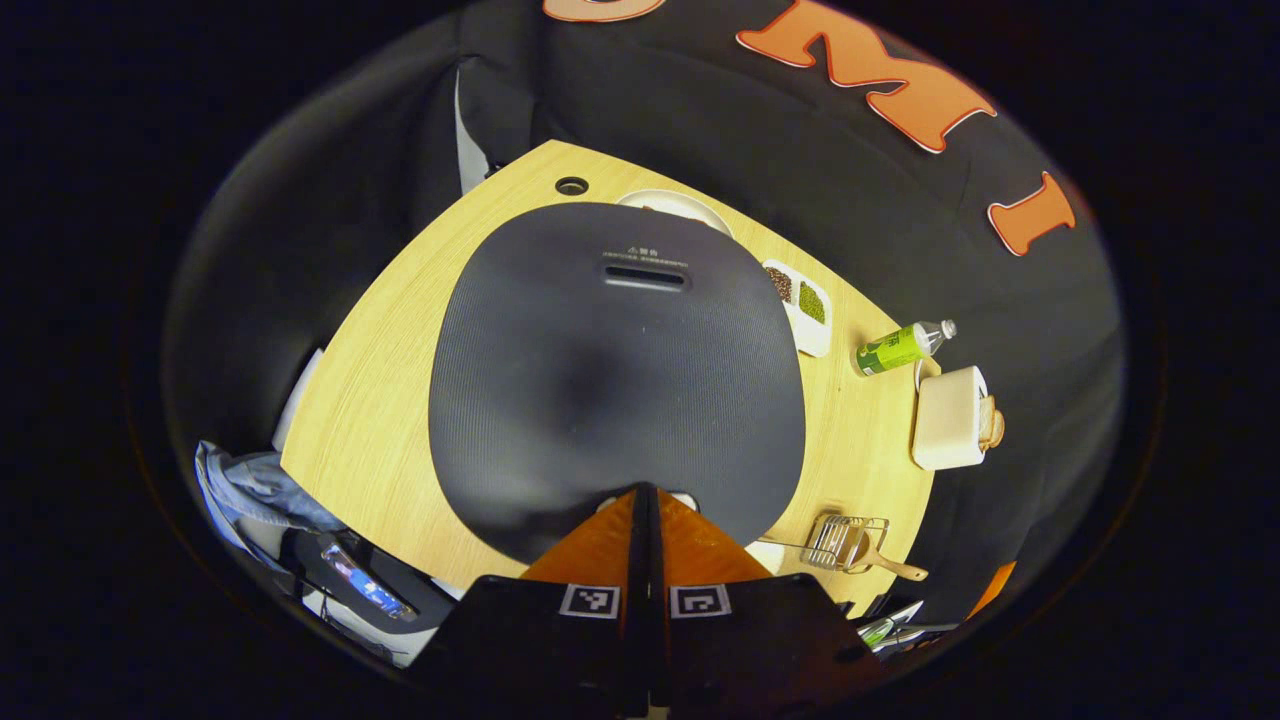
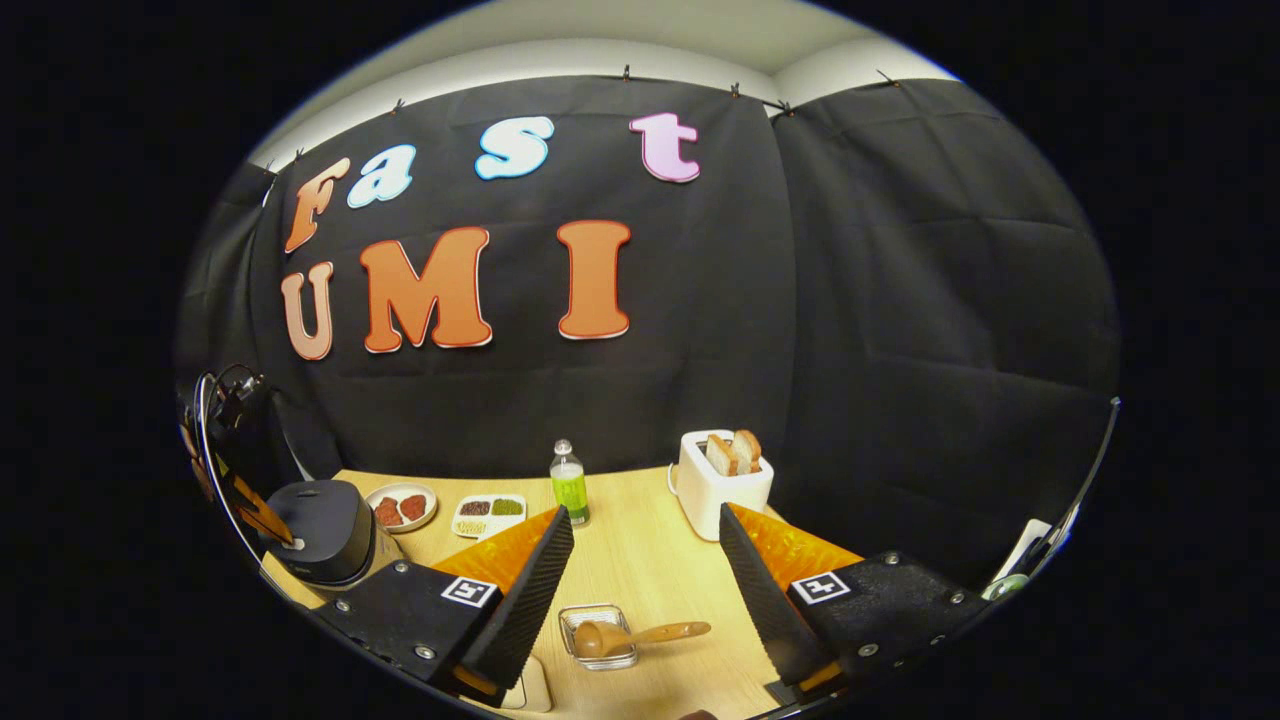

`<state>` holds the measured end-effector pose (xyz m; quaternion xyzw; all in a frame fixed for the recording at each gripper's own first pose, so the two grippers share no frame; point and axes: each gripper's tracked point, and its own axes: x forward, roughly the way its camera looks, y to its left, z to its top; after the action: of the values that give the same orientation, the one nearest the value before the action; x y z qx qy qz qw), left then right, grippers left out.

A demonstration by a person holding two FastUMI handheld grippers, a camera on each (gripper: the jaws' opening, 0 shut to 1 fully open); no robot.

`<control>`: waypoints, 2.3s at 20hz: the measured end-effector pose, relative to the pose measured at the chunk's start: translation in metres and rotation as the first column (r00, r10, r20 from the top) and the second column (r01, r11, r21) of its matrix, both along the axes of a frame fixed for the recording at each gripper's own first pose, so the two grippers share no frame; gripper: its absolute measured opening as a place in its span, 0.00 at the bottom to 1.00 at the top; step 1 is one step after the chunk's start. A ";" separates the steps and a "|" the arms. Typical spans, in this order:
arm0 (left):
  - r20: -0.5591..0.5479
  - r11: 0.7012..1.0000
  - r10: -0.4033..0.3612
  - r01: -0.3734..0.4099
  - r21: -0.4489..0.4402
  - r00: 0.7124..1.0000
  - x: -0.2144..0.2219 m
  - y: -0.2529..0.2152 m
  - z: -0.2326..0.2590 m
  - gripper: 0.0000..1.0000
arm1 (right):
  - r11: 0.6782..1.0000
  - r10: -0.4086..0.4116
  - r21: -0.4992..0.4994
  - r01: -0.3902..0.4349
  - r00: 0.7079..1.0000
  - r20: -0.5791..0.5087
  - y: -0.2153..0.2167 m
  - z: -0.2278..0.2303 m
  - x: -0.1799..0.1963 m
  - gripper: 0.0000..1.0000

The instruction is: Close the left gripper, press the button to open the rice cooker; take a wooden spoon from the chopstick holder with the right hand, scoop a spoonful of rice and pour it into the rice cooker, then put the wooden spoon back into the chopstick holder.

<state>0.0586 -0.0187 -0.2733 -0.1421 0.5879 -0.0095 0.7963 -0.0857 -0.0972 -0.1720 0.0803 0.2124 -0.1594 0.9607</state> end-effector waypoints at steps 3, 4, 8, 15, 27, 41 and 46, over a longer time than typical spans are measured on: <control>0.124 0.999 -0.007 0.002 0.040 0.992 0.007 -0.001 0.022 0.05 | 0.996 0.018 0.082 -0.015 0.999 -0.048 0.010 -0.024 -0.001 0.92; 0.177 0.999 -0.013 0.003 0.053 0.984 0.014 -0.001 0.033 0.02 | 0.995 0.024 0.098 -0.018 0.998 -0.061 0.012 -0.031 -0.002 0.92; 0.459 0.988 -0.073 0.000 0.156 0.885 0.053 0.011 0.089 0.07 | 0.990 0.036 0.143 -0.020 0.993 -0.110 0.009 -0.055 -0.005 0.91; 0.753 0.923 -0.154 -0.178 0.341 0.640 0.059 0.037 0.182 0.05 | 0.978 0.042 0.208 -0.002 0.981 -0.190 0.004 -0.094 -0.013 0.90; 0.846 0.896 -0.205 -0.253 0.364 0.491 -0.002 0.036 0.237 0.74 | 0.951 0.023 0.301 0.077 0.950 -0.313 -0.003 -0.166 -0.017 0.91; 0.848 0.879 -0.223 -0.277 0.388 0.481 -0.033 0.039 0.243 0.84 | 0.937 0.094 0.349 0.015 0.952 -0.292 0.034 -0.207 0.009 0.44; 0.857 0.878 -0.235 -0.278 0.389 0.459 -0.037 0.041 0.247 0.92 | 0.935 0.106 0.356 -0.009 0.961 -0.255 0.044 -0.199 0.022 0.19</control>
<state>0.0212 0.0227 -0.0261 0.0772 0.0674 0.0738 0.9920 -0.0632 -0.0532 -0.3710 0.2217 0.3685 -0.1000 0.8972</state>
